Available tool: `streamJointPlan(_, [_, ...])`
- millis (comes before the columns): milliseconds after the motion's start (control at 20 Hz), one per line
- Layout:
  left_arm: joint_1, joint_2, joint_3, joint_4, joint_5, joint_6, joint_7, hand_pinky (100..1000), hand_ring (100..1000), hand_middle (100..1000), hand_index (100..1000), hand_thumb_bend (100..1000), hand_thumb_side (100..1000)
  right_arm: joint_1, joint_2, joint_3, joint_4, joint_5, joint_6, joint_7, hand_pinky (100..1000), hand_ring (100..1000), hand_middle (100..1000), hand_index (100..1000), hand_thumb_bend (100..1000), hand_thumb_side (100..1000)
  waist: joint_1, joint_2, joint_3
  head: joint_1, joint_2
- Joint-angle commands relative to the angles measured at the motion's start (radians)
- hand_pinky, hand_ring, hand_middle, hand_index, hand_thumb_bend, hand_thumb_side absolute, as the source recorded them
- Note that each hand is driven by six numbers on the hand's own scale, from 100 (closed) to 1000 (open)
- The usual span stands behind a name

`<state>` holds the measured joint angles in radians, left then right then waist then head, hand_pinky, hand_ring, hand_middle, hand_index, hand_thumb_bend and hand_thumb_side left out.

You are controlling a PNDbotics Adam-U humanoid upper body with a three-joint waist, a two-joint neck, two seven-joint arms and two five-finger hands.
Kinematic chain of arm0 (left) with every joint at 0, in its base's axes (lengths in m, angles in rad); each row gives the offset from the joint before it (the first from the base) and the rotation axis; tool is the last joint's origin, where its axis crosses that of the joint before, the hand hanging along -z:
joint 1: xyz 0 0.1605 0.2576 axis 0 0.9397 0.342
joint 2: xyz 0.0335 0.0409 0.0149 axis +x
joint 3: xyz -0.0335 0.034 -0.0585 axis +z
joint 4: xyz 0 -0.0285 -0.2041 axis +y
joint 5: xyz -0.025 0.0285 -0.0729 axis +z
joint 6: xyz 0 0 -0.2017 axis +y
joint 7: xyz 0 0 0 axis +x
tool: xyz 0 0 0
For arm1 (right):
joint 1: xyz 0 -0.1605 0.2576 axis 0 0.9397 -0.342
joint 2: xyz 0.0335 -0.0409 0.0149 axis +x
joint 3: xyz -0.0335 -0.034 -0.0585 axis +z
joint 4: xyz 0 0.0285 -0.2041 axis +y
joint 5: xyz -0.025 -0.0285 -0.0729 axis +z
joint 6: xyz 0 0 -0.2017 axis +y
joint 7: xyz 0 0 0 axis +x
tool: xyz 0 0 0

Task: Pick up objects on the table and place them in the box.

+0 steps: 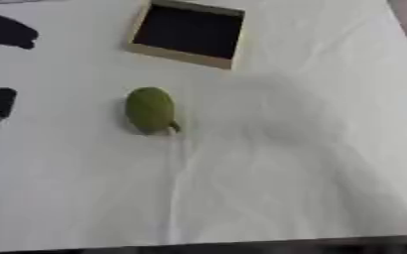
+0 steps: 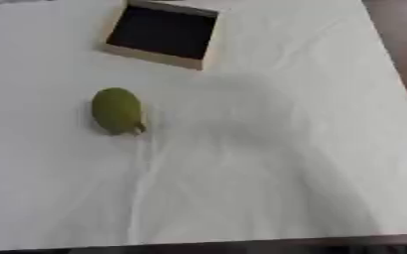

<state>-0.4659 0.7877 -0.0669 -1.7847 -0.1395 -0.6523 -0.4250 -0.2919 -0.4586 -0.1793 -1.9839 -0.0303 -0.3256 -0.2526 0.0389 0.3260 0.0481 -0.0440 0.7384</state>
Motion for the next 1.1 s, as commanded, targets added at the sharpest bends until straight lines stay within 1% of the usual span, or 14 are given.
streamJointPlan(50, [-0.04,0.01,-0.033,0.014,0.004,0.007,-0.058,854,791,838,930,100,349,-0.014,-0.022,-0.001,-0.016,-0.01,-0.001,0.007,786,731,602,762,100,510,0.002,-0.022,-0.002,0.009,0.007])
streamJointPlan(150, [-0.063,0.004,-0.054,0.025,-0.002,0.006,-0.089,873,809,848,936,100,349,-0.016,-0.022,0.0,-0.016,-0.011,0.0,0.01,786,731,602,762,100,510,0.003,-0.022,-0.003,0.011,0.008])
streamJointPlan(350, [-0.109,-0.02,-0.078,0.049,-0.02,0.016,-0.138,911,836,855,941,100,346,-0.017,-0.022,0.002,-0.016,-0.014,0.0,0.013,786,732,602,763,100,509,0.003,-0.024,-0.003,0.013,0.008])
streamJointPlan(400, [-0.119,-0.026,-0.083,0.059,-0.026,0.023,-0.153,925,844,853,936,100,337,-0.017,-0.023,0.002,-0.016,-0.015,0.0,0.014,787,732,602,763,100,508,0.003,-0.025,-0.003,0.014,0.009])
streamJointPlan(450, [-0.128,-0.032,-0.088,0.07,-0.035,0.032,-0.171,931,848,848,932,100,344,-0.017,-0.023,0.003,-0.016,-0.016,0.0,0.014,787,732,602,763,100,508,0.003,-0.025,-0.003,0.014,0.009])
streamJointPlan(500, [-0.137,-0.039,-0.093,0.084,-0.044,0.041,-0.19,941,852,844,929,100,370,-0.017,-0.023,0.003,-0.016,-0.016,-0.001,0.015,787,732,602,763,100,503,0.003,-0.026,-0.004,0.015,0.009])
streamJointPlan(650, [-0.161,-0.061,-0.1,0.124,-0.072,0.069,-0.242,958,867,850,931,100,380,-0.018,-0.022,0.005,-0.016,-0.019,0.0,0.018,787,732,602,763,100,511,0.003,-0.026,-0.004,0.016,0.008])
streamJointPlan(750, [-0.175,-0.079,-0.102,0.149,-0.103,0.082,-0.264,958,870,853,935,100,404,-0.019,-0.021,0.006,-0.016,-0.02,0.001,0.02,787,732,602,763,100,511,0.002,-0.026,-0.004,0.017,0.007])
streamJointPlan(850, [-0.187,-0.095,-0.106,0.172,-0.131,0.089,-0.283,960,878,860,942,100,461,-0.02,-0.02,0.007,-0.016,-0.021,0.001,0.022,787,732,603,763,100,512,0.002,-0.027,-0.005,0.018,0.006])
streamJointPlan(1050, [-0.213,-0.13,-0.116,0.217,-0.177,0.087,-0.318,967,885,867,945,100,516,-0.023,-0.018,0.008,-0.016,-0.024,0.003,0.023,788,733,603,763,100,513,0.003,-0.027,-0.008,0.023,0.004])
streamJointPlan(1100, [-0.219,-0.14,-0.118,0.226,-0.183,0.084,-0.324,970,888,870,947,100,543,-0.023,-0.017,0.008,-0.016,-0.025,0.003,0.024,788,733,603,763,100,513,0.003,-0.027,-0.009,0.022,0.004])
